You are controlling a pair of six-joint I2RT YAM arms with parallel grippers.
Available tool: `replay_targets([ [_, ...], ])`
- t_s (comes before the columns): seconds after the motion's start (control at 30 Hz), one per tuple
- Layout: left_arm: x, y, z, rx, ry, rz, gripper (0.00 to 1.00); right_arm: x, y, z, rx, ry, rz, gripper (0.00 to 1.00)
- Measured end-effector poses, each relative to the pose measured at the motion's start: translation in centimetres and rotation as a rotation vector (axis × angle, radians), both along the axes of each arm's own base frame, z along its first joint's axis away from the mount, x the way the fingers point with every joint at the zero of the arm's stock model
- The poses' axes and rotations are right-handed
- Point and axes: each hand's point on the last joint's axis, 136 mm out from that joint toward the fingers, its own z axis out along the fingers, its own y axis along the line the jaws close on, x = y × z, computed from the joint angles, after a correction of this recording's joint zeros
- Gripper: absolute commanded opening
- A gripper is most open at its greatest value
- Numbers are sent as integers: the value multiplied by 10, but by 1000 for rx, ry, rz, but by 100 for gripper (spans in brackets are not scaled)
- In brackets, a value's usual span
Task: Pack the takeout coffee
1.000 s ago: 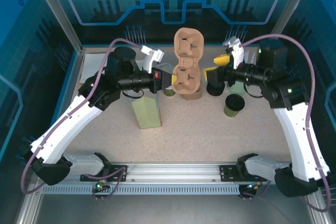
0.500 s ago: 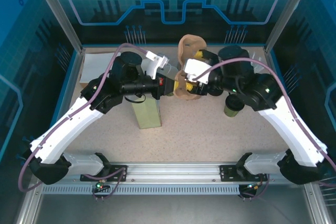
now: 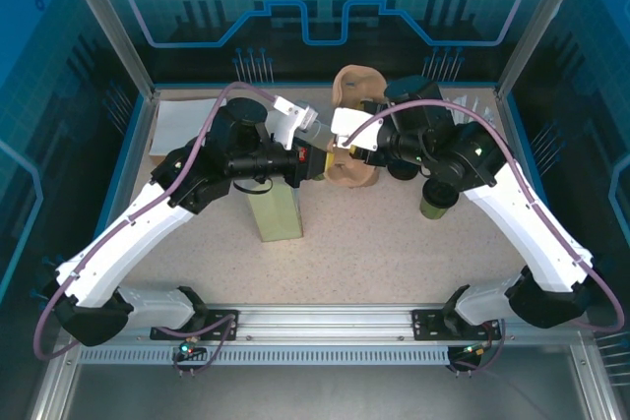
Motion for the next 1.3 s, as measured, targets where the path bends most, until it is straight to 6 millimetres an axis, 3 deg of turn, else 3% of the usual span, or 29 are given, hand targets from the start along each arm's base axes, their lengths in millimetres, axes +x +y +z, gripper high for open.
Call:
replay_targets([
  [0.1, 1, 1, 0, 3, -3, 7, 0, 1, 3, -3, -8, 21, 5, 35],
  [0.17, 2, 1, 0, 6, -5, 11, 19, 2, 5, -5, -13, 31, 7, 32],
  [0.33, 1, 13, 0, 28, -10, 52, 44, 1, 4, -4, -12, 37, 8, 30],
  [0.47, 5, 50, 8, 28, 11, 161, 56, 0, 3, -2, -6, 37, 2, 29],
  [0.57, 16, 101, 15, 11, 36, 328, 60, 0, 2, -2, -2, 44, -10, 29],
  [0.67, 22, 152, 16, 13, 71, 501, 60, 1, 1, -2, 4, 47, -26, 29],
  [0.8, 27, 190, 7, 66, 136, 644, 60, 2, 0, -5, 10, 58, -42, 29],
  [0.9, 40, 196, -11, 129, 203, 677, 60, 1, -1, -9, 10, 71, -50, 28],
  [1.1, 72, 196, -67, 269, 372, 702, 58, -5, -7, -15, 9, 90, -60, 28],
  [1.3, 78, 201, -92, 342, 422, 718, 40, -16, -17, -2, 39, 63, -59, 28],
])
